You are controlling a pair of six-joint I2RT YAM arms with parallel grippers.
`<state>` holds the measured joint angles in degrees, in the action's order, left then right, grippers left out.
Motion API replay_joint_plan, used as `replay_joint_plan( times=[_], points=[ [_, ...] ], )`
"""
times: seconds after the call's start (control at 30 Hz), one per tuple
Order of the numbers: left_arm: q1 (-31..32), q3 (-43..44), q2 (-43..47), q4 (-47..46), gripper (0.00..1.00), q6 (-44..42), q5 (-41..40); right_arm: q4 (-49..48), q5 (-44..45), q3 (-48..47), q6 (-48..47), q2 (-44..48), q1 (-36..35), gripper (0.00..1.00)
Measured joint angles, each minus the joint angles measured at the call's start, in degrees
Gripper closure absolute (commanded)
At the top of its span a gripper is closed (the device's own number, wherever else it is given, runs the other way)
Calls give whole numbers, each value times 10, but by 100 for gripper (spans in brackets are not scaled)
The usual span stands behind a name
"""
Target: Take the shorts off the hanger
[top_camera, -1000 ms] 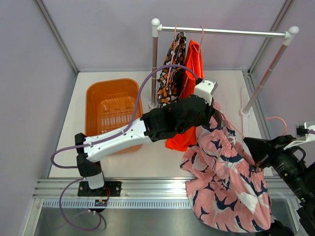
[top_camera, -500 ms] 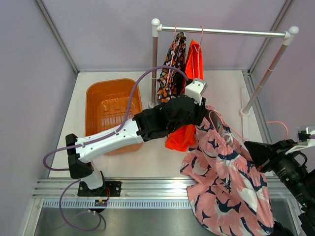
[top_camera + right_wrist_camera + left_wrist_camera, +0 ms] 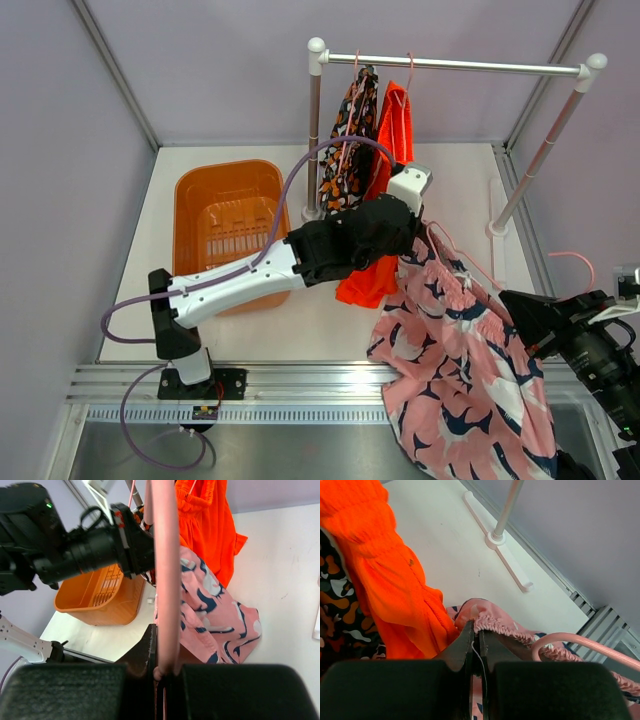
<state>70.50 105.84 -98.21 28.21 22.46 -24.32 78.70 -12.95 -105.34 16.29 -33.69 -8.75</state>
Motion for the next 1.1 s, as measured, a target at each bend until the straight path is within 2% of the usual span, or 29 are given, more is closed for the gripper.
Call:
replay_joint_plan(
  times=[0.13,0.27,0.4,0.5,0.6,0.7,0.8,0.93,1.03,1.1],
  points=[
    [28,1,-20,4,100,-11,2,0,3,-8,0,-1,0,100],
    [83,-5,-26,16,100,-35,-2,0,19,5,1,-3,-1,100],
    [180,-34,-19,6,100,-76,6,-11,50,42,6,-11,-1,100],
    [258,-59,-7,10,100,-113,43,-38,72,66,10,-32,-1,100],
    [325,-67,8,32,100,-149,75,-60,93,73,10,-66,-1,100],
    [375,-66,33,65,100,-167,72,-76,127,71,8,-109,-1,100],
    [393,-65,71,94,100,-172,44,-79,167,52,4,-163,-1,100],
    [387,-66,150,110,100,-177,-16,-80,199,11,0,-212,-1,100],
    [385,-66,213,111,100,-186,-52,-87,178,-28,6,-231,-1,100],
    [385,-62,240,111,100,-193,-66,-101,131,-45,20,-232,-1,100]
  ],
)
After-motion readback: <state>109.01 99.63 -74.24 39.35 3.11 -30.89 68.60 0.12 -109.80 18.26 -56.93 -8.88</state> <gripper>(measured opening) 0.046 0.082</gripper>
